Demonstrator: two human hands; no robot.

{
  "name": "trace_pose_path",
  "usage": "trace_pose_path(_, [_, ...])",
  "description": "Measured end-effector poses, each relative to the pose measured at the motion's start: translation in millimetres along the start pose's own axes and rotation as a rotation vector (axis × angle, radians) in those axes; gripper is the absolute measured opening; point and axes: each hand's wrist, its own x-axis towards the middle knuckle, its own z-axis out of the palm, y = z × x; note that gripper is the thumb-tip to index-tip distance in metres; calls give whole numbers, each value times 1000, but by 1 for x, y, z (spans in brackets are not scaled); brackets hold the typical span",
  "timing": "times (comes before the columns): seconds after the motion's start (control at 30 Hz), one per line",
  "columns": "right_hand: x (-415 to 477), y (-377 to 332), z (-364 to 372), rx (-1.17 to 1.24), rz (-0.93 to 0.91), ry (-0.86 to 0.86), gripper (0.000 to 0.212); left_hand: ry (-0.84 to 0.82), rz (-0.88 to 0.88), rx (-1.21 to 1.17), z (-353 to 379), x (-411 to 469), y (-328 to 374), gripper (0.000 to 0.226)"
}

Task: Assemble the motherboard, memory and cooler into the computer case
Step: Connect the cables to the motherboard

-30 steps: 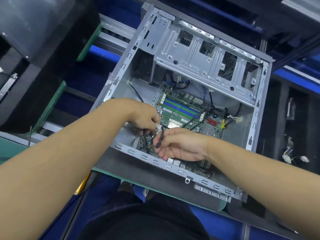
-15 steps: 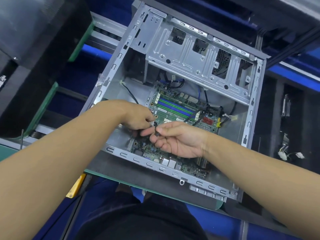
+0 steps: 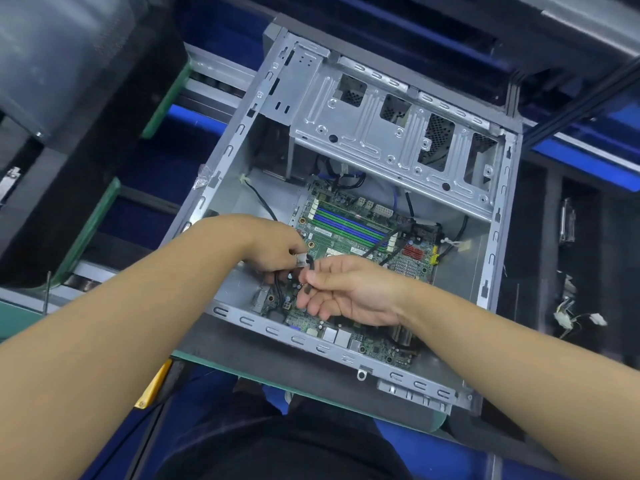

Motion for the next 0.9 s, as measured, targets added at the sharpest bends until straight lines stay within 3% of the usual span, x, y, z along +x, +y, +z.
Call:
trace_pose_path(0.27, [4,9,1,-665,-177,358,2,40,-57,-34,2,0,-4,17])
trace_pose_path(0.53, [15,19,4,-835,-191,366,3,29,-122,49,2,1,-3,19])
trace_pose_path(0.7, [16,23,5,-881,-155,342,15,38,-88,26,3,3,-5,32])
trace_pose_path(0.9, [16,25,7,-831,-91,302,19,44,-53,83,1,-2,-3,25])
